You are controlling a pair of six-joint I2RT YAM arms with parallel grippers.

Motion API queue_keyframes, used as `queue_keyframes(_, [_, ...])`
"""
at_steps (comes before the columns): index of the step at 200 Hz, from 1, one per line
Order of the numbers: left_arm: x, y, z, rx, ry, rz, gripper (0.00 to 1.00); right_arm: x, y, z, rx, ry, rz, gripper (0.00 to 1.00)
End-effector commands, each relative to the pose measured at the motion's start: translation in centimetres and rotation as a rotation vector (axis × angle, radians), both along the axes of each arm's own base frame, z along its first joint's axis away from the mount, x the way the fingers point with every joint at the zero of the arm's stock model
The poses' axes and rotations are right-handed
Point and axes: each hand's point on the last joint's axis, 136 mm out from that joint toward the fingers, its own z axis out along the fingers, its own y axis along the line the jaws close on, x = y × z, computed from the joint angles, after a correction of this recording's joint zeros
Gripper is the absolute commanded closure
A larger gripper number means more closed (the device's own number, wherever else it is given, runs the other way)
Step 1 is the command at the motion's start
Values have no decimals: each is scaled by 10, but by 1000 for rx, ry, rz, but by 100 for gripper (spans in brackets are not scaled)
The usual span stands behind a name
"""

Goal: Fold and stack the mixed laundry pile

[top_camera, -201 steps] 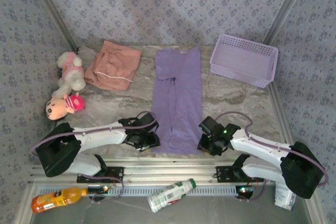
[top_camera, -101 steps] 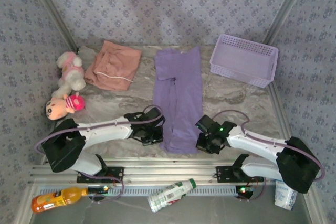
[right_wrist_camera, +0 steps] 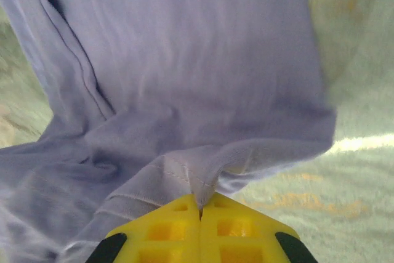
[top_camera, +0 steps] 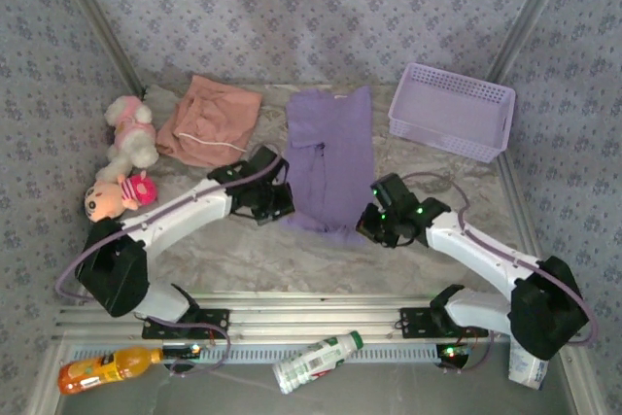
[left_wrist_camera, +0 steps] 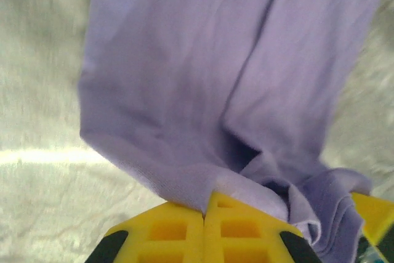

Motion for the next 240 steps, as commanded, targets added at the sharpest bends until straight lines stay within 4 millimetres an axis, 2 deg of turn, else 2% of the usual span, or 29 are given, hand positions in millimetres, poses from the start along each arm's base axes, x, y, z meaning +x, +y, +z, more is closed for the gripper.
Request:
queue_keyframes(1, [29, 5, 4, 14, -11, -25, 100, 35, 0, 23, 38, -62, 20, 100])
queue_keyframes(34, [80, 5, 5, -15, -23, 12, 100, 89, -3, 35, 53, -89, 11, 100])
queue_keyframes(57, [113, 6, 0, -9, -28, 26, 100, 125, -8, 34, 33, -93, -3, 100])
queue_keyframes(75, [138, 8, -5, -14, -31, 53, 100, 150, -13, 30, 25, -94, -26, 100])
queue_keyframes(80, [145, 8, -7, -17, -30, 59, 100, 152, -15, 21, 18, -74, -33, 100])
queue_keyframes(84, [151, 8, -9, -21, -27, 65, 100, 163, -14, 29, 26, -97, -37, 100])
queue_keyframes(124, [201, 14, -18, -37, -31, 97, 100, 215, -23, 13, 44, -99, -91, 100])
queue_keyframes(128, [205, 15, -19, -36, -31, 100, 91, 220, -23, 11, 40, -101, -92, 99])
queue_keyframes(133, [211, 17, -22, -35, -27, 105, 73, 226, -25, 10, 35, -105, -94, 91])
queue_keyframes(137, [216, 17, -23, -42, -27, 107, 50, 231, -27, 9, 31, -103, -100, 85])
queue_keyframes(141, [215, 19, -28, -39, 5, 109, 35, 235, -29, 7, 28, -103, -110, 76])
queue_keyframes(144, [217, 19, -29, -41, 14, 110, 10, 238, -32, 6, 25, -103, -118, 69])
queue_keyframes(145, [217, 20, -31, -42, 19, 111, 5, 239, -33, 6, 25, -104, -122, 66])
queue_keyframes(150, [220, 19, -32, -49, 32, 105, 0, 243, -37, 6, 23, -106, -140, 51])
queue_keyframes(156, [222, 19, -33, -53, 47, 96, 0, 247, -41, 8, 22, -118, -154, 39])
queue_keyframes(160, [218, 20, -39, -43, 73, 90, 0, 250, -43, 11, 21, -132, -162, 39])
queue_keyframes(163, [223, 19, -31, -49, 53, 84, 0, 252, -44, 14, 20, -143, -165, 38])
queue_keyframes(170, [224, 19, -26, -44, 41, 70, 0, 253, -45, 19, 12, -163, -166, 38])
queue_keyframes(186, [220, 21, -8, -48, -2, 57, 1, 241, -38, 29, -19, -175, -105, 43])
queue_keyframes(190, [213, 23, -11, -45, 6, 54, 1, 235, -34, 28, -27, -169, -84, 45])
queue_keyframes(204, [201, 24, -1, -53, -18, 41, 6, 213, -18, 27, -52, -156, -12, 55])
queue_keyframes(223, [176, 16, 8, -87, -45, 0, 24, 181, 7, 18, -77, -136, 66, 62])
queue_keyframes(240, [152, 2, 2, -100, -40, -51, 57, 156, 27, 6, -92, -108, 120, 68])
